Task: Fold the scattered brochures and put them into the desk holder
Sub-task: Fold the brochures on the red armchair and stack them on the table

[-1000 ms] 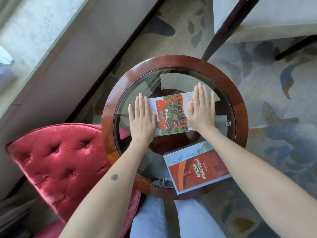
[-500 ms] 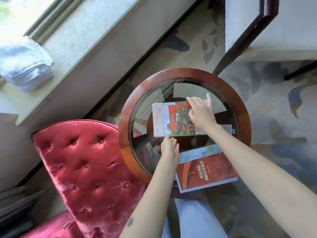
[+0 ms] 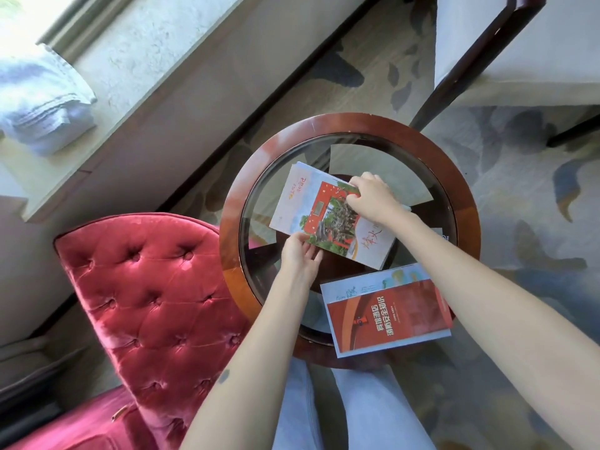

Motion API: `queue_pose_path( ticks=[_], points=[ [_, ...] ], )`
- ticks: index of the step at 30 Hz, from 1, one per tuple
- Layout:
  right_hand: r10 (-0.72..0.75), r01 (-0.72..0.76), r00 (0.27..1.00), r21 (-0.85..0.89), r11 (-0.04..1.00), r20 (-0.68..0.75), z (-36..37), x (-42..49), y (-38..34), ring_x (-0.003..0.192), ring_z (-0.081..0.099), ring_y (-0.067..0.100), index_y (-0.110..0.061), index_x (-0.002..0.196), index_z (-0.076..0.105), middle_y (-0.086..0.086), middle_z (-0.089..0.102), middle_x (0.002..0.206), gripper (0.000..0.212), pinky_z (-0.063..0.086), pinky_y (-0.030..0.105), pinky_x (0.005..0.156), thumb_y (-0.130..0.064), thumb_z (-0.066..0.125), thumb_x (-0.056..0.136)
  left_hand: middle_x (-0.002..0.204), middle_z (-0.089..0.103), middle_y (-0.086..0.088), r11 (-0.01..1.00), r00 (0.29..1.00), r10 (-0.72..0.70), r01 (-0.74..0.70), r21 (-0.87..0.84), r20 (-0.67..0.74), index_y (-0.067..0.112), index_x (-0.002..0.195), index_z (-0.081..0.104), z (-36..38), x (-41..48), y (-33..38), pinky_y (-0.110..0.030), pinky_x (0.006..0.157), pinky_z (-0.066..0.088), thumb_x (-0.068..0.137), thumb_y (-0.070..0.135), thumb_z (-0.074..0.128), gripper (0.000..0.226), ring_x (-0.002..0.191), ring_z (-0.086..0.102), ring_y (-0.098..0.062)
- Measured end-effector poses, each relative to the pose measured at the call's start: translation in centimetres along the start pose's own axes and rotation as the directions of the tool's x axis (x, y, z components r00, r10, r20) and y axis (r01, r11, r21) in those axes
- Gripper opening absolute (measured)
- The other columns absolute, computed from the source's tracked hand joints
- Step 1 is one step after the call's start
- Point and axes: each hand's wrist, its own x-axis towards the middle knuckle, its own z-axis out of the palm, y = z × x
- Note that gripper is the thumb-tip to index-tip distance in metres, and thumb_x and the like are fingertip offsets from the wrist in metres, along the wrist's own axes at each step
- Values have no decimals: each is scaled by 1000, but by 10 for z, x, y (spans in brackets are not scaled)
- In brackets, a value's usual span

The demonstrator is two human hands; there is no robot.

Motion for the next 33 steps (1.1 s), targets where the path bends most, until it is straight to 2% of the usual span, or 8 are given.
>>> queue_pose_path(
  ticks=[5, 8, 10, 12, 18, 22, 26, 33],
  points=[
    [-104, 185, 975, 463, 867, -196, -12, -16, -21, 81, 47, 22, -15, 83, 44, -3, 43, 81, 6, 37, 32, 68, -9, 45, 85, 100, 52, -8, 913, 922, 383, -387, 128, 55, 7, 116, 40, 12, -8, 29, -33, 83, 45, 88, 5, 51, 29, 89, 54, -18],
    [-71, 268, 946, 637, 723, -317, -19, -29, -32, 92, 56, 21, -11, 101, 52, 7, 59, 101, 18, 46, 32, 77, -3, 46, 86, 99, 52, -11, 676, 707, 658, -706, 210, 259, 19, 101, 40, 10, -33, 45, -46, 92, 46, 86, 6, 56, 25, 92, 54, -23],
    [-30, 296, 925, 670, 681, -378, -17, -36, -36, 101, 57, 14, -10, 116, 52, 5, 61, 111, 26, 48, 26, 87, -5, 48, 90, 109, 58, -10, 454, 497, 744, -866, 207, 448, 29, 105, 45, 5, -51, 46, -39, 94, 48, 87, 11, 57, 29, 103, 58, -22],
    [7, 286, 917, 672, 683, -398, -9, -41, -37, 103, 59, 14, -8, 117, 51, 1, 61, 107, 24, 50, 24, 91, -9, 49, 93, 106, 60, 2, 312, 391, 743, -921, 235, 543, 36, 102, 51, -1, -60, 39, -24, 91, 48, 90, 17, 57, 23, 103, 58, -11],
    [-5, 298, 897, 594, 747, -443, 17, -51, -29, 106, 54, 1, -9, 124, 52, 2, 60, 118, 39, 37, -8, 74, -1, 58, 87, 88, 58, 18, 335, 435, 761, -899, 283, 481, 34, 88, 51, -9, -56, 25, -8, 81, 44, 94, 14, 54, 21, 90, 57, 7],
    [-9, 301, 899, 604, 738, -438, 25, -55, -31, 97, 45, -22, -13, 128, 47, -8, 52, 114, 50, 36, -8, 69, 6, 55, 83, 104, 58, 8, 323, 442, 760, -893, 313, 477, 31, 96, 50, -12, -45, 29, -30, 99, 46, 90, 11, 58, 23, 115, 54, -18],
    [35, 295, 899, 663, 688, -436, 27, -55, -38, 101, 47, -23, -19, 130, 45, -7, 52, 119, 51, 39, -6, 67, 6, 51, 85, 112, 52, 31, 293, 409, 778, -908, 300, 477, 13, 119, 50, -16, -38, 33, -11, 95, 40, 88, 12, 62, 34, 112, 50, 8],
    [-1, 316, 882, 592, 742, -471, 26, -58, -35, 112, 50, -3, -10, 128, 49, 4, 58, 125, 41, 37, -1, 88, 1, 54, 89, 112, 58, 7, 356, 542, 660, -836, 418, 520, 24, 113, 51, -23, -30, 33, -15, 95, 42, 96, 13, 49, 21, 110, 54, -8]
  ],
)
